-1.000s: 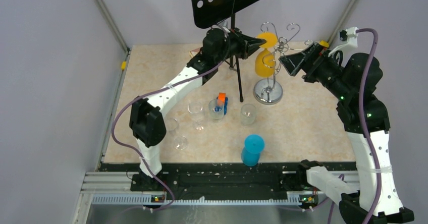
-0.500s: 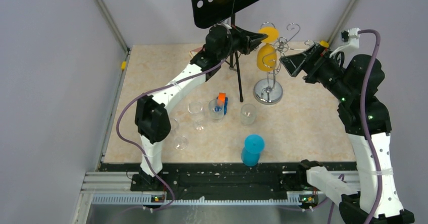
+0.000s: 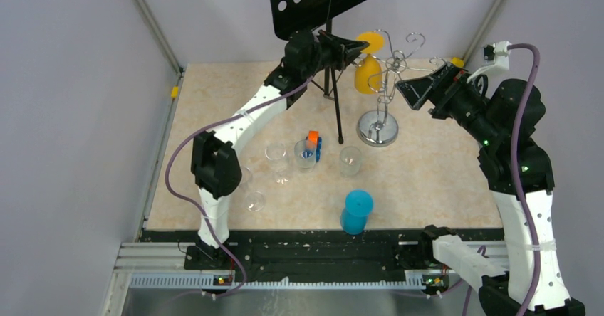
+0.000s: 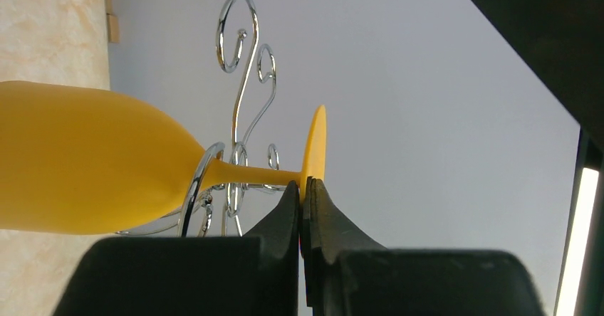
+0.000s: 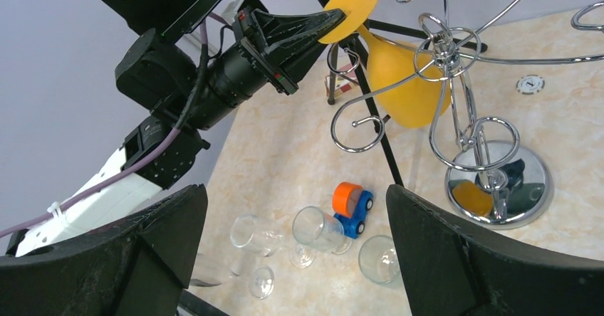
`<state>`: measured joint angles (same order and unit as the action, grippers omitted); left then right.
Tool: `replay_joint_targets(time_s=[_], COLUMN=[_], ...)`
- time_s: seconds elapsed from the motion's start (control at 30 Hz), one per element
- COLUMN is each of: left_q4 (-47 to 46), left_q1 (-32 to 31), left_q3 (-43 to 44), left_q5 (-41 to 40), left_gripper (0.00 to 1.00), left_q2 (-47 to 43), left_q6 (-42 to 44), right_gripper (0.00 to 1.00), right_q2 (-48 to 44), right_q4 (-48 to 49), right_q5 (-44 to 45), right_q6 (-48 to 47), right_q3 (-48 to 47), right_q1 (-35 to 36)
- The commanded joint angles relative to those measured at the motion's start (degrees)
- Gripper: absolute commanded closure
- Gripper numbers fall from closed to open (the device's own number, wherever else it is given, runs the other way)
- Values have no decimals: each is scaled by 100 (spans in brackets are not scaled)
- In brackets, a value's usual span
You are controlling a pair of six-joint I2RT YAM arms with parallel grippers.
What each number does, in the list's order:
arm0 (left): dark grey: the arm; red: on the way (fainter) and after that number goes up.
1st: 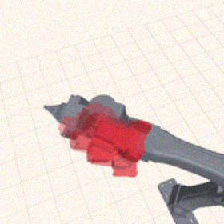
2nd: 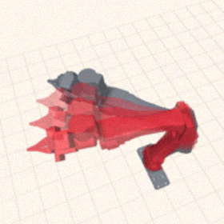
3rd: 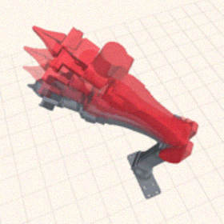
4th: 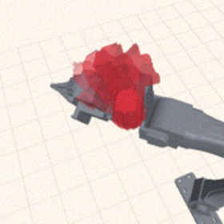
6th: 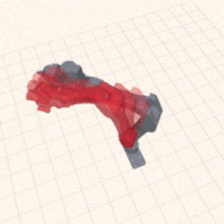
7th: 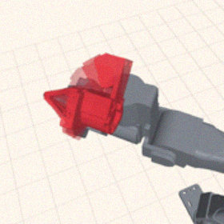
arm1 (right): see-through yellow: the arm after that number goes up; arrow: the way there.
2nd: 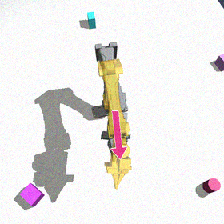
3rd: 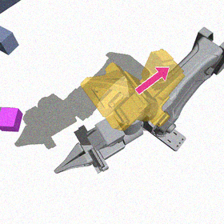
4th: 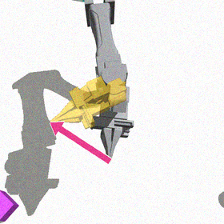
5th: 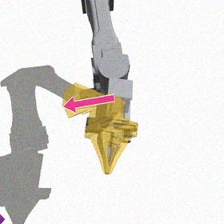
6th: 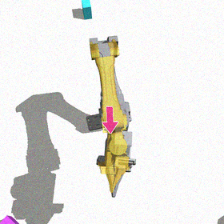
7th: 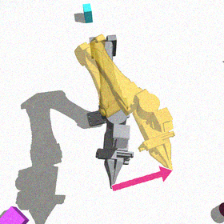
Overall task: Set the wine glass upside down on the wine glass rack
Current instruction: Turn the wine glass upside down at the wine rack.
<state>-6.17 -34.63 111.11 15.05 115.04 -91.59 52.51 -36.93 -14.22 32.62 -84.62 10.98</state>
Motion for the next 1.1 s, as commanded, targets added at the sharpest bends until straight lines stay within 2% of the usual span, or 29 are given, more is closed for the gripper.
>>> replay_joint_targets(time_s=[0.0,1.07], left_q4=[-373,-192], left_q1=[105,301], left_q3=[301,-788], left_q5=[-165,-388], left_gripper=[100,100], left_q2=[-44,-887], left_q6=[178,522], right_gripper=[1,1], right_q2=[-108,-144], right_q4=[76,209], right_q5=[24,-81], right_q6=[40,155], right_q3=[-29,73], right_q1=[-60,-61])
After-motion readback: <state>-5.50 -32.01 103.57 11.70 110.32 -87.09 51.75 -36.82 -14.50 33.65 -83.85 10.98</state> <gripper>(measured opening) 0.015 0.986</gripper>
